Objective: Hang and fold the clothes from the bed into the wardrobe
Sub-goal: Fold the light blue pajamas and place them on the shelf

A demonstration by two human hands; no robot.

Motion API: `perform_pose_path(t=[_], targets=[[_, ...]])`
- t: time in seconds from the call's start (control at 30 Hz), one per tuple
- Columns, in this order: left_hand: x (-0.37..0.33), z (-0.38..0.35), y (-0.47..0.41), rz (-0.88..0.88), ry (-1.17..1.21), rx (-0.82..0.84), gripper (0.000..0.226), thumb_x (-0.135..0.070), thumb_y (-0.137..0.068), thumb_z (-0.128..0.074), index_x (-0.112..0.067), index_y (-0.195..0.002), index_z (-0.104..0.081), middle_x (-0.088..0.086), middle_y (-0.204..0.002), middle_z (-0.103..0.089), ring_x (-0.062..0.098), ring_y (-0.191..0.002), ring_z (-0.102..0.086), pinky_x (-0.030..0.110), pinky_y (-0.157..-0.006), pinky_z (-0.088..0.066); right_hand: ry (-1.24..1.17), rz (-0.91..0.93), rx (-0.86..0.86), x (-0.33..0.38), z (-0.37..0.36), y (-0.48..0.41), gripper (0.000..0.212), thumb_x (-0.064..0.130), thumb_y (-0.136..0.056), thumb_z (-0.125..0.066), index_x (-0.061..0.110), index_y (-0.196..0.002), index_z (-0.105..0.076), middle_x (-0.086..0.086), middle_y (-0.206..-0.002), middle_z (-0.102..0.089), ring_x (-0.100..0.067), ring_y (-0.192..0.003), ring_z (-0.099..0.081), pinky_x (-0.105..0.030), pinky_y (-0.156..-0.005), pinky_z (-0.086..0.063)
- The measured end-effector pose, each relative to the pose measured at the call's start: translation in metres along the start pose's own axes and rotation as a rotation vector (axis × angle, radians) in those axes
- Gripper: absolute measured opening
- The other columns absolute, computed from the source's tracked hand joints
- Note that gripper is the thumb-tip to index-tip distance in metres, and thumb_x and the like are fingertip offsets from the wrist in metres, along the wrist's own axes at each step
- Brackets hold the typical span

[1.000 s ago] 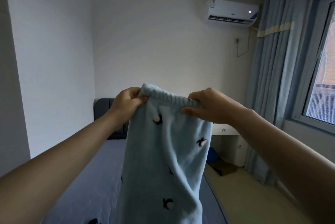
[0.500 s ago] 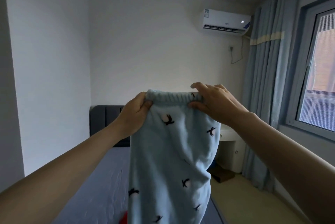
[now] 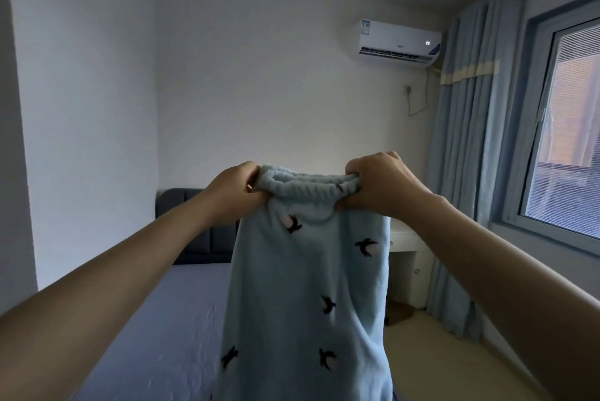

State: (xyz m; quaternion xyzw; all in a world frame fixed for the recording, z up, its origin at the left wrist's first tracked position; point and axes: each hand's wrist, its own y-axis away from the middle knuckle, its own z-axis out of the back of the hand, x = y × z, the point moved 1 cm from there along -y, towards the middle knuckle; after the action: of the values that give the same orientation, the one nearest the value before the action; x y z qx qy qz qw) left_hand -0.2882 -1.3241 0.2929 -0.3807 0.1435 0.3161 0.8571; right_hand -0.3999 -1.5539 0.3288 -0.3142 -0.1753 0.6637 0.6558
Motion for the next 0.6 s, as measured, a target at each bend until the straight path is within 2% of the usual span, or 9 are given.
perform_pose_path(t=[0.07,0.1,0.17,0.23,0.3,0.37,0.43,0.53,0.6], targets=[[-0.005,0.005,-0.001,0.062,-0.02,0.011,0.031,-0.027,-0.075,-0.065,-0.026,-0.102,-0.049,-0.009,-0.095,-0.057,0.009,-0.082,-0.055,0.021,-0.06,-0.041,-0.028,-0.002,-0.004,0.009,0.0,-0.002,0.045,0.059,-0.066,-0.074,0.017,-0.075,-0.06,0.008,-0.063,-0.053,-0.016,-0.067,-0.05,-0.033,-0.088,-0.036],[-0.01,0.008,-0.001,0.083,-0.046,0.048,0.05,-0.029,-0.071,-0.069,-0.027,-0.114,-0.046,-0.01,-0.101,-0.055,0.009,-0.088,-0.055,0.021,-0.064,-0.042,-0.028,0.005,0.001,0.014,-0.001,-0.004,0.045,0.059,-0.066,-0.074,0.017,-0.075,-0.06,0.009,-0.062,-0.052,-0.016,-0.067,-0.05,-0.033,-0.087,-0.036],[-0.02,0.011,-0.001,0.112,-0.144,0.158,0.09,-0.042,-0.061,-0.078,-0.032,-0.138,-0.031,-0.011,-0.111,-0.047,0.011,-0.099,-0.05,0.022,-0.074,-0.041,-0.025,0.029,0.004,0.023,-0.002,-0.007,0.045,0.059,-0.067,-0.073,0.017,-0.075,-0.06,0.009,-0.061,-0.051,-0.017,-0.066,-0.05,-0.032,-0.086,-0.036],[-0.03,0.01,0.001,0.109,-0.257,0.236,0.107,-0.058,-0.051,-0.08,-0.036,-0.141,-0.027,-0.013,-0.112,-0.043,0.01,-0.102,-0.047,0.025,-0.079,-0.04,-0.029,0.045,0.012,0.033,-0.002,-0.009,0.043,0.057,-0.069,-0.071,0.015,-0.077,-0.061,0.006,-0.064,-0.055,-0.018,-0.067,-0.053,-0.032,-0.085,-0.035],[-0.038,0.006,0.001,0.088,-0.325,0.265,0.097,-0.062,-0.052,-0.079,-0.034,-0.135,-0.037,-0.016,-0.108,-0.047,0.007,-0.098,-0.05,0.025,-0.075,-0.043,-0.037,0.065,0.026,0.043,-0.003,-0.011,0.04,0.054,-0.071,-0.07,0.015,-0.075,-0.059,0.005,-0.064,-0.056,-0.017,-0.065,-0.051,-0.031,-0.084,-0.035],[-0.04,0.004,-0.001,0.052,-0.356,0.282,0.061,-0.053,-0.063,-0.077,-0.028,-0.113,-0.054,-0.013,-0.096,-0.054,0.008,-0.087,-0.054,0.024,-0.066,-0.045,-0.061,0.084,0.044,0.048,-0.004,-0.012,0.037,0.051,-0.071,-0.071,0.018,-0.073,-0.055,0.006,-0.063,-0.053,-0.015,-0.062,-0.047,-0.03,-0.085,-0.035],[-0.039,0.003,-0.001,0.006,-0.388,0.328,0.032,-0.042,-0.071,-0.073,-0.017,-0.087,-0.06,-0.007,-0.08,-0.055,0.013,-0.074,-0.054,0.026,-0.059,-0.042,-0.113,0.088,0.087,0.047,-0.006,-0.009,0.036,0.05,-0.071,-0.074,0.018,-0.08,-0.06,0.004,-0.073,-0.058,-0.015,-0.071,-0.051,-0.03,-0.083,-0.035],[-0.034,0.003,-0.002,-0.052,-0.371,0.336,0.018,-0.033,-0.074,-0.071,-0.02,-0.077,-0.059,-0.006,-0.074,-0.055,0.014,-0.071,-0.052,0.029,-0.059,-0.04,-0.195,0.086,0.149,0.037,-0.013,-0.005,0.039,0.048,-0.069,-0.075,0.02,-0.096,-0.067,0.003,-0.099,-0.056,-0.016,-0.096,-0.048,-0.031,-0.083,-0.038],[-0.032,0.001,-0.003,-0.091,-0.325,0.314,0.016,-0.027,-0.074,-0.072,-0.024,-0.072,-0.057,-0.009,-0.072,-0.054,0.011,-0.07,-0.051,0.028,-0.059,-0.038,-0.316,0.021,0.223,0.028,-0.018,-0.001,0.036,0.042,-0.068,-0.077,0.021,-0.095,-0.067,0.003,-0.099,-0.058,-0.016,-0.097,-0.05,-0.03,-0.08,-0.046]])
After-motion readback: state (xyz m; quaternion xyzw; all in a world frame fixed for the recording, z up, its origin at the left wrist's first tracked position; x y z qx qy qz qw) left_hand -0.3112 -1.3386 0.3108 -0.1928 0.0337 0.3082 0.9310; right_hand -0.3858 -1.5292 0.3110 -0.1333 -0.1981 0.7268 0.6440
